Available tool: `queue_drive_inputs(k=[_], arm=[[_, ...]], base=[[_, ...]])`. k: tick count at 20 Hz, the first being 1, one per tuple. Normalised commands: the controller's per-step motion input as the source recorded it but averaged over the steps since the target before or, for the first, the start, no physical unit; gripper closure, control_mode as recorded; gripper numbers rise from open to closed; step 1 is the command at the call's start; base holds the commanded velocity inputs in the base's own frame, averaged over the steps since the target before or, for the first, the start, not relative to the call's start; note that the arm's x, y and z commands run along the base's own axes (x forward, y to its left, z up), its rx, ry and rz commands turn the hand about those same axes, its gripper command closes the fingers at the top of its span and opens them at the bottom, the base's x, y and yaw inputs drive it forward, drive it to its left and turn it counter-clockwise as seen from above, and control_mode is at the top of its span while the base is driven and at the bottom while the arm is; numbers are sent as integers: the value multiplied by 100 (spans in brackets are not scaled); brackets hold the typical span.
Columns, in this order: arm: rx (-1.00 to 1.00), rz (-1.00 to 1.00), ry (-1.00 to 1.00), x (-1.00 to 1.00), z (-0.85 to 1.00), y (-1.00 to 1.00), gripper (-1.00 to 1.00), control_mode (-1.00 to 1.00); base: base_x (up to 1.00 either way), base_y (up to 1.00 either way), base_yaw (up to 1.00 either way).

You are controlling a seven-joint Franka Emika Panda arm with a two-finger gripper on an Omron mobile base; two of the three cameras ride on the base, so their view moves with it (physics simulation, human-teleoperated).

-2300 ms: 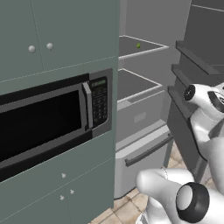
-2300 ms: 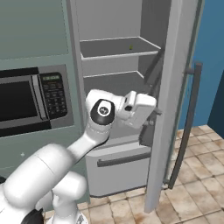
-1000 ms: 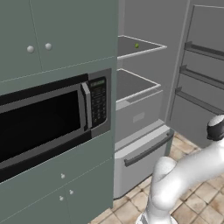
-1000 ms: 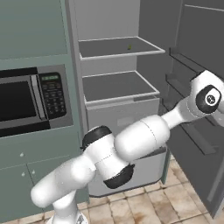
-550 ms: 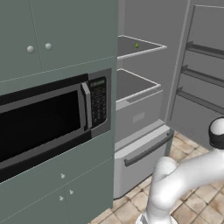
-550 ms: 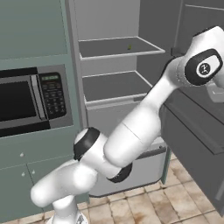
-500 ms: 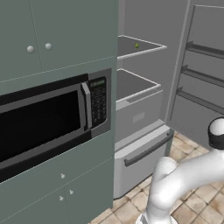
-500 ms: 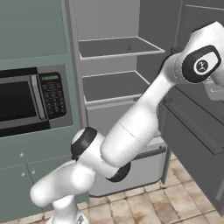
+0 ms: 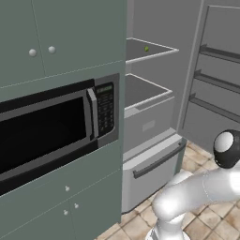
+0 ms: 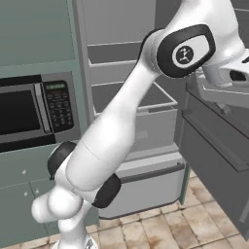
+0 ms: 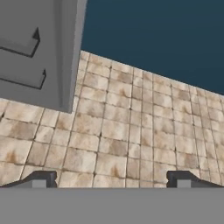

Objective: There is a bowl on the dining counter. Grab a lemon wedge from the fridge and place it in the bowl. Then get the liquor bottle and glass cup from the cabinet and place them next to the bowl.

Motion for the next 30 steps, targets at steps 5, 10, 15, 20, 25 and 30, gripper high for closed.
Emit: queue_drive_inputs(k=[5, 10, 15, 20, 25, 30], arm=[[-13, 0, -15, -98, -11, 100, -100, -100], [-13, 2, -13, -88, -24, 100, -100, -100], [-7, 6, -6, -40, -36, 100, -100, -100], [-1, 6, 0, 7, -35, 100, -100, -100], [1, 7, 0, 44, -3, 82, -100, -100], [4, 11, 0, 55, 0, 76, -100, -100]], base=[[0, 0, 0], [0, 0, 0], [0, 0, 0], [0, 0, 0], [0, 0, 0], [0, 0, 0]])
